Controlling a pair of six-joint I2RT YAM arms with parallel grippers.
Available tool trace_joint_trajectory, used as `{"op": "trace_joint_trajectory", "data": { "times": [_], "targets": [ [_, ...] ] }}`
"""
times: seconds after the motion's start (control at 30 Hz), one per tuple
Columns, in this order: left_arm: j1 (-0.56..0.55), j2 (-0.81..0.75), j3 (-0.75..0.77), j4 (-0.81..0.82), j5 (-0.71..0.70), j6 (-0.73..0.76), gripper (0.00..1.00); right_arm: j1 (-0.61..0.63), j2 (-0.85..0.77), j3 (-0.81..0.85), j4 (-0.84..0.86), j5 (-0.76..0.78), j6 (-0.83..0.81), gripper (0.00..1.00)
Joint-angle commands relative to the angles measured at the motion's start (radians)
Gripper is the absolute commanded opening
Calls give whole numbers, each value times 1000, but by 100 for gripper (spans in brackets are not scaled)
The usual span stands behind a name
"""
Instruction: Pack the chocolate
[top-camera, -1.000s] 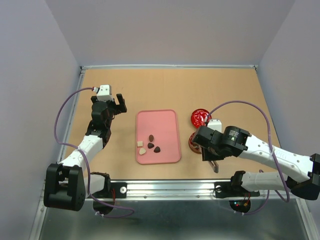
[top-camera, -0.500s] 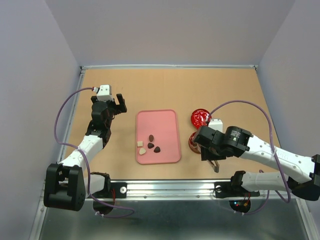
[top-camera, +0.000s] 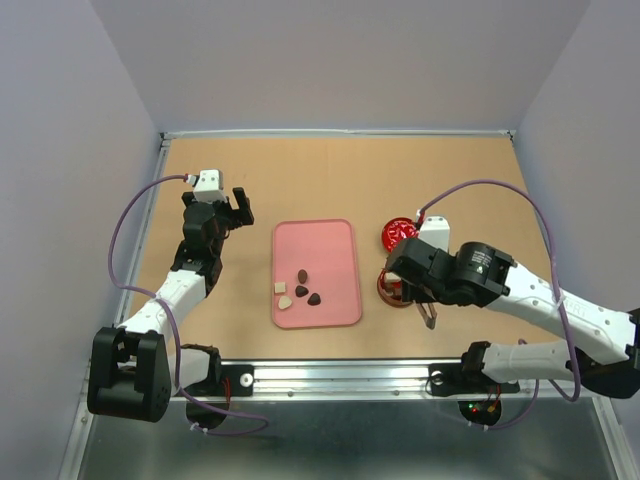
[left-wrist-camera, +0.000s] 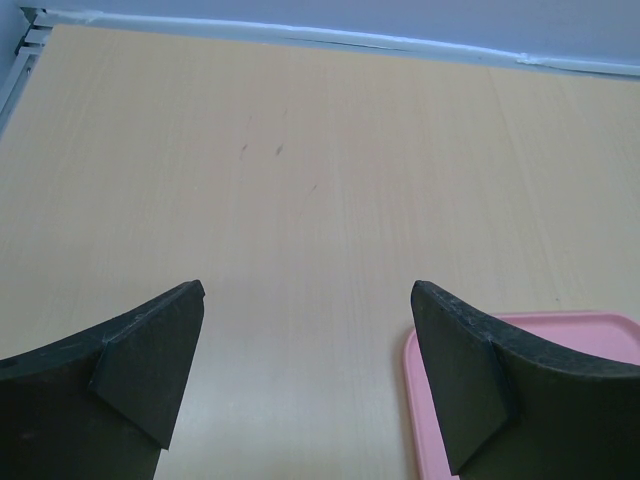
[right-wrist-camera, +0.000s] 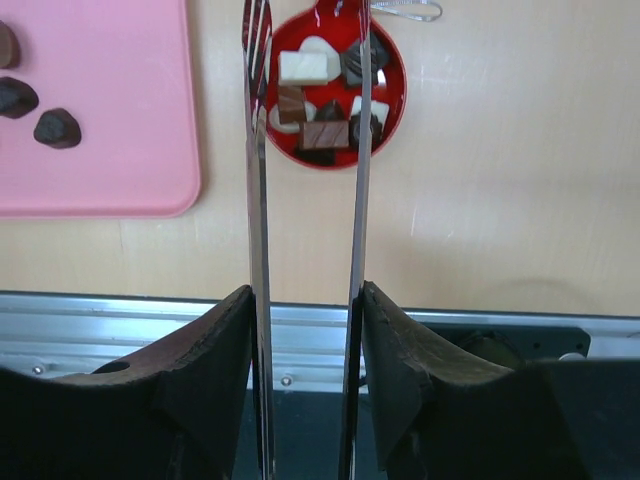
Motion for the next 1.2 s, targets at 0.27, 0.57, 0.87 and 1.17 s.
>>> {"op": "trace_joint_trajectory", "data": {
  "times": [0.27, 0.57, 0.87, 1.17],
  "targets": [
    [7, -21, 33, 34, 3, 2, 96, -62, 125, 59, 306, -36, -254, 48],
    [7, -18, 33, 34, -5, 4, 96, -60, 299, 95, 560, -283, -412, 48],
    [7, -8, 36, 34, -4, 5, 96, -53, 391, 116, 666, -438, -434, 48],
    [7, -11, 34, 34, -5, 4, 96, -39, 444, 107, 683, -480, -432, 49]
  ]
}}
